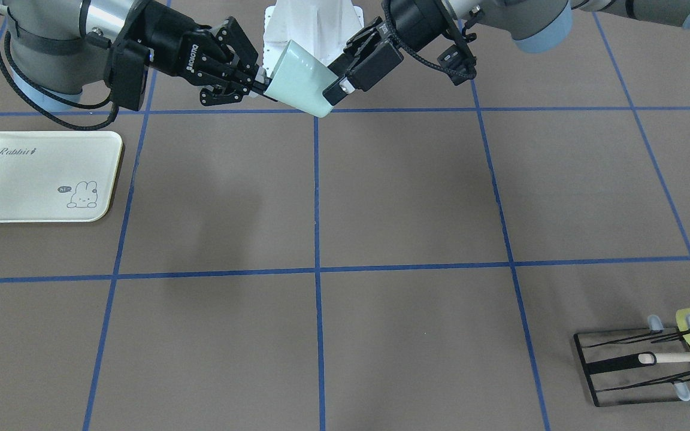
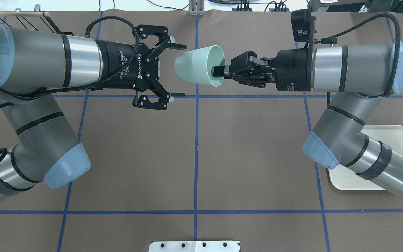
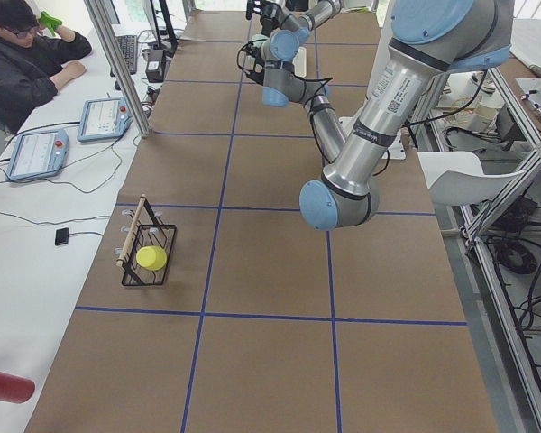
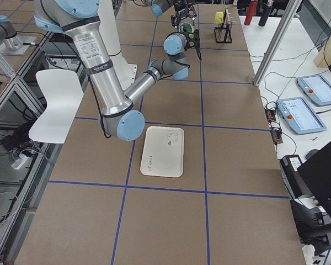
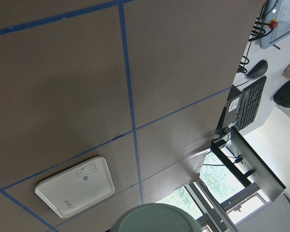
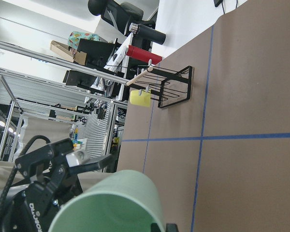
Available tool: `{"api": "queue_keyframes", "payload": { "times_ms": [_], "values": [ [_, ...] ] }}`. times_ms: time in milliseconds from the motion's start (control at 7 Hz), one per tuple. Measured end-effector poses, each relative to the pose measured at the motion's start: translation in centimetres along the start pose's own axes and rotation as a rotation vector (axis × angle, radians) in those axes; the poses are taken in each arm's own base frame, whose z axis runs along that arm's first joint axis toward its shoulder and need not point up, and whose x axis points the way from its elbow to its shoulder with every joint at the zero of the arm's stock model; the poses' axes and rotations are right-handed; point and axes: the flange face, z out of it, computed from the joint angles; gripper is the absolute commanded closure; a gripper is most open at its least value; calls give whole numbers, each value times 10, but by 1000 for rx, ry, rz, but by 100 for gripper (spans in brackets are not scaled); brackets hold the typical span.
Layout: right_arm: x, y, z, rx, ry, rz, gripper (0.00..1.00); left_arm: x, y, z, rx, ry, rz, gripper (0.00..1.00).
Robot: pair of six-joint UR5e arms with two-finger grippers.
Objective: Left arm grabs green cup and hands to right arm on tray
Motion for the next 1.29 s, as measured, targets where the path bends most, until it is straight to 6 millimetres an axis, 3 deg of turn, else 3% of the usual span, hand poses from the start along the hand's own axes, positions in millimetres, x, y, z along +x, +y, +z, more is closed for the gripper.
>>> {"api": "queue_keyframes", "payload": {
  "times_ms": [286, 571, 714, 1000, 1286],
  "values": [
    [16, -40, -19, 80, 51, -24, 100, 2, -4, -2, 7, 5, 5, 0],
    [40, -94, -55, 182, 166, -56, 100, 1, -14, -6, 24, -1, 61, 0],
    [56, -111, -72, 204, 260, -94, 100, 5, -19, -9, 41, -11, 133, 0],
    [101, -128, -103, 191, 475, -202, 100, 19, -30, -17, 118, -45, 340, 1],
    [149, -130, -137, 117, 644, -316, 100, 30, -42, -20, 188, -86, 563, 1]
  ]
}}
